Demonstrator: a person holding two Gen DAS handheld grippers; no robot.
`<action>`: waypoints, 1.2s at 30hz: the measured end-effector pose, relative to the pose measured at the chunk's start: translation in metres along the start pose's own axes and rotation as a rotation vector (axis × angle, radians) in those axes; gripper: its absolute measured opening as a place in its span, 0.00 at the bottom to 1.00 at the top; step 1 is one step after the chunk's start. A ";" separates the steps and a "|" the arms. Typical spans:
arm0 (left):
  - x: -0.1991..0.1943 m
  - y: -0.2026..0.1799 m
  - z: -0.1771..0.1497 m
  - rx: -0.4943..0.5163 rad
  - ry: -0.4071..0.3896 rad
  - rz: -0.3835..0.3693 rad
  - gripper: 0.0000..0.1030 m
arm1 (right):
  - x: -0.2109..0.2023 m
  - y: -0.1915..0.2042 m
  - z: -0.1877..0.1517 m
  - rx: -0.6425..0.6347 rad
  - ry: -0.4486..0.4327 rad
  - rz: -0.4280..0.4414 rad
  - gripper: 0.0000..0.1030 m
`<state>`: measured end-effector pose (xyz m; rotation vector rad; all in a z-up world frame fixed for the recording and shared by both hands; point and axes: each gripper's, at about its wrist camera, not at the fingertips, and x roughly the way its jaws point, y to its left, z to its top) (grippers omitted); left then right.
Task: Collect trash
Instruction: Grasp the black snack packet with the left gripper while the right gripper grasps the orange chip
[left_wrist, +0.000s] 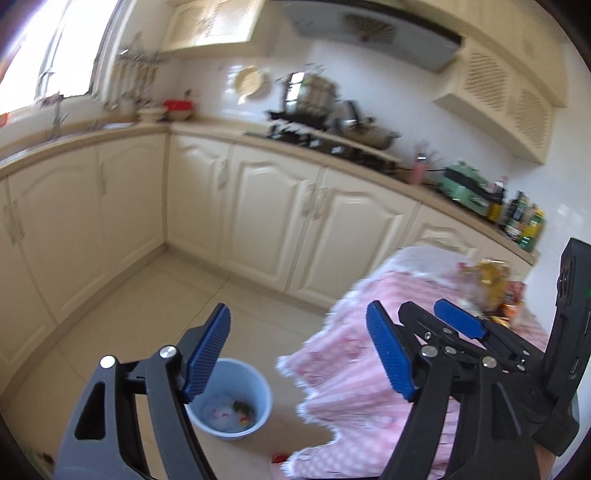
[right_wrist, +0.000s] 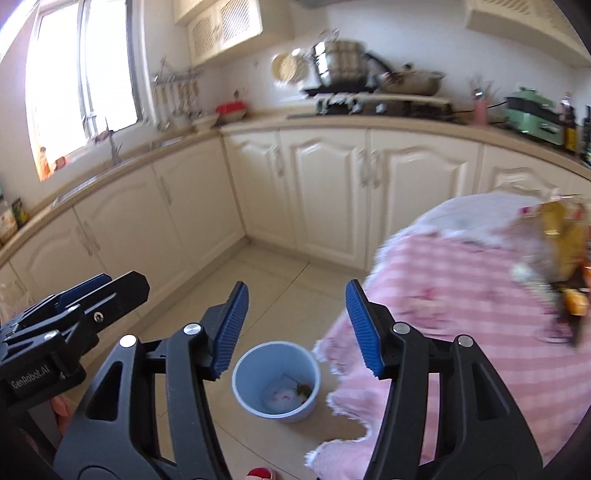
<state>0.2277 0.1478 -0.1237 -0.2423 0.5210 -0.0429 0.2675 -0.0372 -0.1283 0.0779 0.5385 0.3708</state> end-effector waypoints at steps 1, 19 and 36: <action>-0.003 -0.018 0.002 0.023 -0.004 -0.024 0.73 | -0.011 -0.008 0.001 0.005 -0.009 -0.014 0.54; 0.076 -0.277 -0.049 0.417 0.242 -0.343 0.73 | -0.132 -0.254 -0.041 0.252 -0.008 -0.386 0.58; 0.164 -0.322 -0.066 0.521 0.419 -0.280 0.62 | -0.099 -0.296 -0.043 0.309 0.085 -0.326 0.62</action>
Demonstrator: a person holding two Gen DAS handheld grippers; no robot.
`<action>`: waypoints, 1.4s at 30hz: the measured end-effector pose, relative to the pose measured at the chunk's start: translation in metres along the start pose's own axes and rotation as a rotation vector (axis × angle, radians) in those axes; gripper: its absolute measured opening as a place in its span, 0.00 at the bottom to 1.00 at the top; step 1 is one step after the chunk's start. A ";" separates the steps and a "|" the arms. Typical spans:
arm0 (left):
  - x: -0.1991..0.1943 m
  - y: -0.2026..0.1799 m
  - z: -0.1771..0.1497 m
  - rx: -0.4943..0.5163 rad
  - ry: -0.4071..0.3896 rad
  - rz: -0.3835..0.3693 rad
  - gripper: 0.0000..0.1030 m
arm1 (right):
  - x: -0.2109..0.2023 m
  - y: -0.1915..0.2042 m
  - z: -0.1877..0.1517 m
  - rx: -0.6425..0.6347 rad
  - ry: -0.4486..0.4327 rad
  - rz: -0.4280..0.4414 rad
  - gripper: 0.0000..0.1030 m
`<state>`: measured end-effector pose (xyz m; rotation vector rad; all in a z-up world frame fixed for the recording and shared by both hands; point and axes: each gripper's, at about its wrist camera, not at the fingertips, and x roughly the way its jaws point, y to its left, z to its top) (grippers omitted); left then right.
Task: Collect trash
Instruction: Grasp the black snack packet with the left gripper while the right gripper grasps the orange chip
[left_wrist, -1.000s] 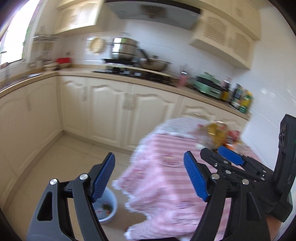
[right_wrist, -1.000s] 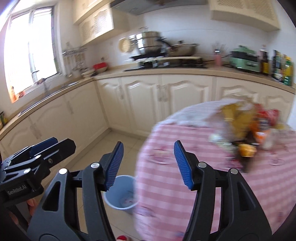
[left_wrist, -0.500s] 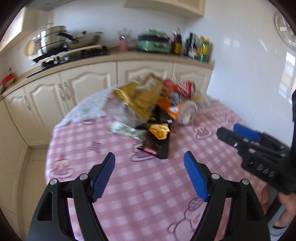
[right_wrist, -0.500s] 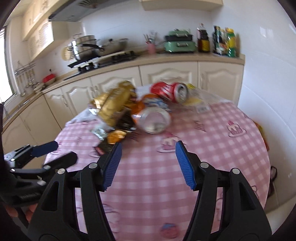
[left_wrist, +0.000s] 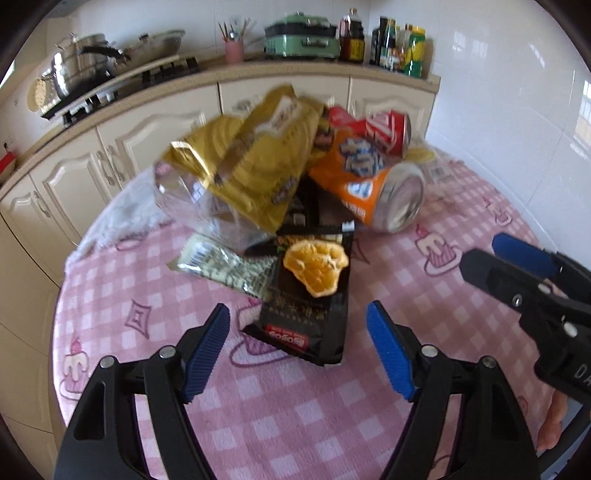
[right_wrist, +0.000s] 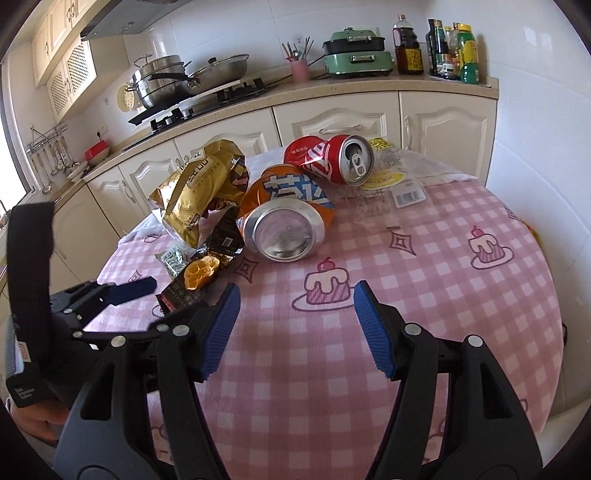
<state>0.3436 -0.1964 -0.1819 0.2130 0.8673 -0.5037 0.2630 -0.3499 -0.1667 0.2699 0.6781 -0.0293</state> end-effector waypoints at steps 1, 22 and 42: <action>0.002 0.002 -0.001 -0.007 0.012 -0.007 0.52 | 0.002 0.002 0.000 -0.005 0.006 0.006 0.62; -0.069 0.036 -0.080 -0.001 -0.029 -0.067 0.32 | 0.017 0.114 -0.026 -0.291 0.154 0.182 0.56; -0.096 0.054 -0.107 -0.045 -0.070 -0.060 0.26 | 0.009 0.103 -0.026 -0.226 0.090 0.107 0.06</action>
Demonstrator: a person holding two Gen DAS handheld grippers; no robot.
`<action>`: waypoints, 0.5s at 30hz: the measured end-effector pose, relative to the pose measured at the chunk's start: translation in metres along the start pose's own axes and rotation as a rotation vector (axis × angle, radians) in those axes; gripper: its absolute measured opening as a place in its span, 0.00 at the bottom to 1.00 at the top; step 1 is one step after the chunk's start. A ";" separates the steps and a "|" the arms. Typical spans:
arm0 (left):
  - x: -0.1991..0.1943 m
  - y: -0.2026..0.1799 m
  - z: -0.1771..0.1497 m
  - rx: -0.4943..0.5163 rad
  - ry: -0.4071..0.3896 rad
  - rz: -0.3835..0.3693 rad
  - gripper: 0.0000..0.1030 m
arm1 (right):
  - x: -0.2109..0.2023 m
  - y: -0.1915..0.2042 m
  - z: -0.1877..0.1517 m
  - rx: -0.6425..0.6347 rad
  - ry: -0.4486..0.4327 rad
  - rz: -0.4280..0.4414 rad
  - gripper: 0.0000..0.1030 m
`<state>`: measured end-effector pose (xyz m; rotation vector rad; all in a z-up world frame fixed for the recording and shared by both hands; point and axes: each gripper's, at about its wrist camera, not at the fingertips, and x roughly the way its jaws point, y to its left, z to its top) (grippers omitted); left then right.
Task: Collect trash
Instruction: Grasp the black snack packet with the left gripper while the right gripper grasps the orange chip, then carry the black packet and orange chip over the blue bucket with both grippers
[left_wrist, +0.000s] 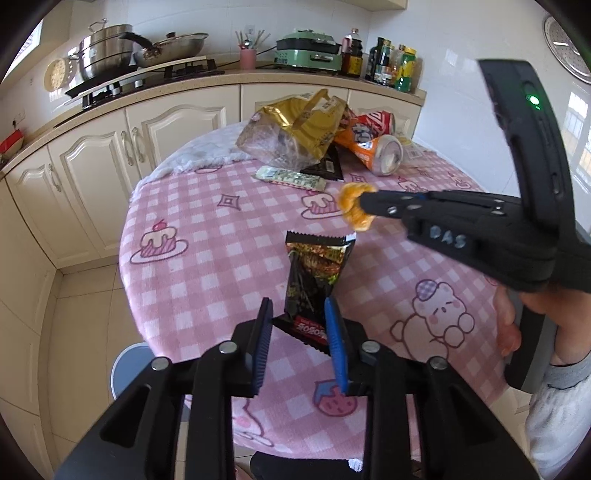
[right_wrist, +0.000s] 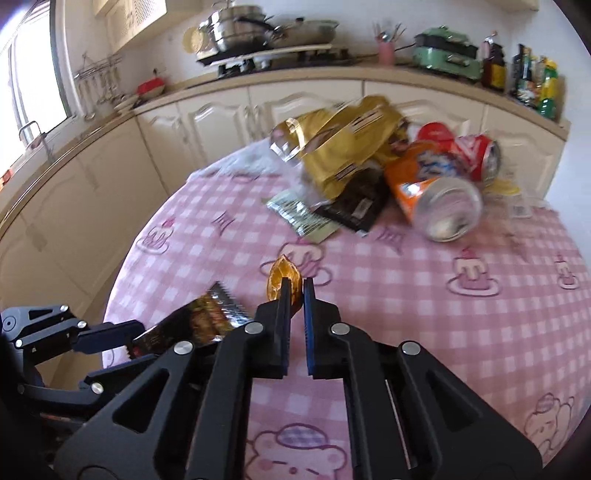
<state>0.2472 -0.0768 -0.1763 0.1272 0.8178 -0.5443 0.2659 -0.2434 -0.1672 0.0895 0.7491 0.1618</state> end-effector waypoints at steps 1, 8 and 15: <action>-0.001 0.003 -0.001 -0.012 -0.006 0.002 0.25 | -0.001 0.000 0.000 0.000 -0.002 -0.003 0.06; -0.015 0.027 -0.007 -0.114 -0.064 -0.022 0.09 | -0.001 0.021 -0.004 -0.027 -0.009 0.024 0.06; -0.017 0.042 -0.013 -0.154 -0.077 -0.039 0.09 | 0.015 0.055 -0.006 -0.061 0.020 0.062 0.06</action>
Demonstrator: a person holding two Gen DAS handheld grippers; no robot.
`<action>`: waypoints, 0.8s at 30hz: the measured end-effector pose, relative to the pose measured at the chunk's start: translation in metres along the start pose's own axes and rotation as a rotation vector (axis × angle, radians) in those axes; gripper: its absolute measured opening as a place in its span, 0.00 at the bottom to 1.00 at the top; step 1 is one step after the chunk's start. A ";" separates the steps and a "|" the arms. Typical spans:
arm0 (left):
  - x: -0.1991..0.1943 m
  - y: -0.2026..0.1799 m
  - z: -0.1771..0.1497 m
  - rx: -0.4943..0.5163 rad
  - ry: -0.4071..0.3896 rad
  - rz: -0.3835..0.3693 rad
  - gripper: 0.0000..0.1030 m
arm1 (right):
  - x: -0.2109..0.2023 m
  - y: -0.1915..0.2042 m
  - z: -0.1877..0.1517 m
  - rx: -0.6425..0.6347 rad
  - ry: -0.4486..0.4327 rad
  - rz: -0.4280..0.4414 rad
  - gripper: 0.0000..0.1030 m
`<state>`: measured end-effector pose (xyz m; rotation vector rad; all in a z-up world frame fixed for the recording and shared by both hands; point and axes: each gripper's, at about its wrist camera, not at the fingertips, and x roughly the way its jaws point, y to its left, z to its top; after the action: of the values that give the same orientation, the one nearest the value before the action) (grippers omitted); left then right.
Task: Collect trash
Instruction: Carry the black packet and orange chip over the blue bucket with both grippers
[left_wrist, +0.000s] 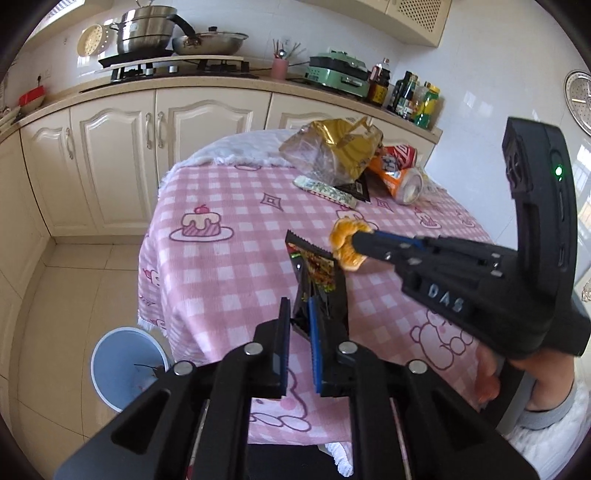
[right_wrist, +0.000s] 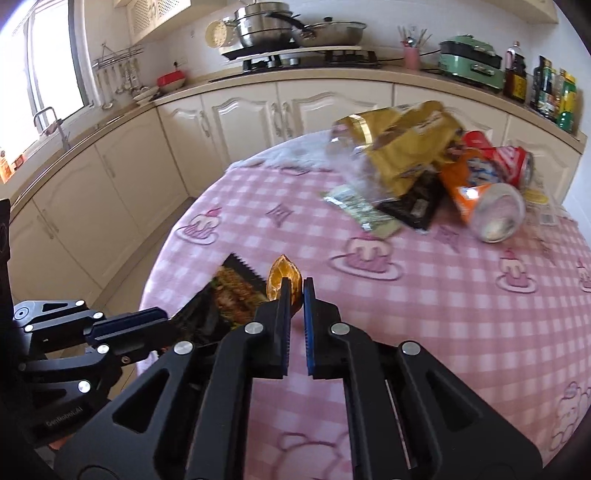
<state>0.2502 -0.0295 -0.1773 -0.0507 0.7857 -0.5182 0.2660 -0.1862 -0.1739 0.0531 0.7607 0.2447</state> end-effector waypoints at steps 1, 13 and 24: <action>-0.002 0.003 0.000 -0.008 -0.013 0.008 0.08 | 0.001 0.003 0.000 -0.001 0.002 0.003 0.06; -0.027 0.072 -0.005 -0.165 -0.111 0.096 0.08 | 0.023 0.072 0.010 -0.068 0.008 0.101 0.06; -0.062 0.179 -0.028 -0.311 -0.162 0.252 0.08 | 0.084 0.183 0.025 -0.165 0.049 0.240 0.06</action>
<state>0.2703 0.1595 -0.1976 -0.2746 0.6954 -0.1477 0.3048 0.0122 -0.1878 -0.0183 0.7809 0.5382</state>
